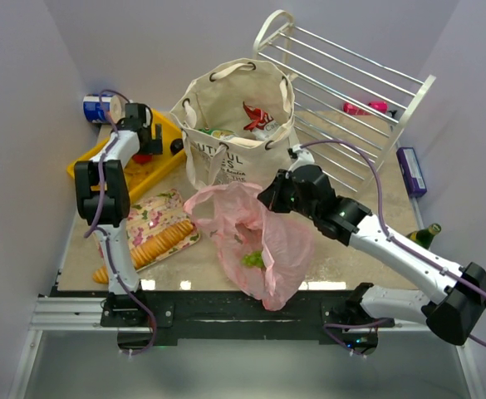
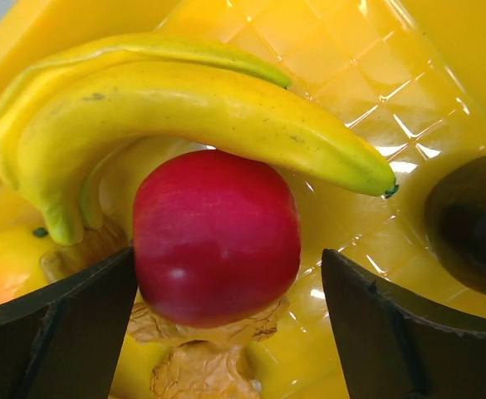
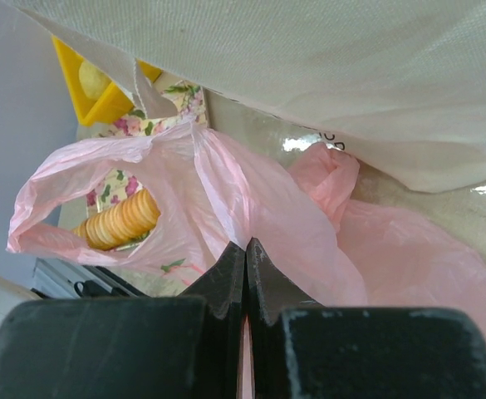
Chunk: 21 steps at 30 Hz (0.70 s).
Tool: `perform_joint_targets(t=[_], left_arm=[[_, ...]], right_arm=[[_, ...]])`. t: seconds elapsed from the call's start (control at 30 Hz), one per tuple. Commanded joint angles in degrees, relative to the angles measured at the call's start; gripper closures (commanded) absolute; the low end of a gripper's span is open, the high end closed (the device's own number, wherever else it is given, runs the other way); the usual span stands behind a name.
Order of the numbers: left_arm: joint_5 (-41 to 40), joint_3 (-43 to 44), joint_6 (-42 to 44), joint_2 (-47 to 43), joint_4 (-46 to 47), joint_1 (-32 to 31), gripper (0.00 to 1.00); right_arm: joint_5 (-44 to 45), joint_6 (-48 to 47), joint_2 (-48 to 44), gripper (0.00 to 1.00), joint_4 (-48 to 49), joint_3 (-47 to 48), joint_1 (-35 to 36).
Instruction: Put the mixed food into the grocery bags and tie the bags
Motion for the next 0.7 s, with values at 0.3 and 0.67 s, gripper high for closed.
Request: perform_joint_targets(t=[0.3,0.67], left_arm=[[1.37,-5.79,0.43,-6.67,4.36,0.05,0.61],[4.97,-19.13,0.08,-32.07,4.8,-6.71,0.73]], right_arm=[[1.62,-0.23,-3.33,1.0,-0.14,2.86,-0.15],[6.19,-3.13,-5.97,1.0,-6.2,5.85,-0.15]])
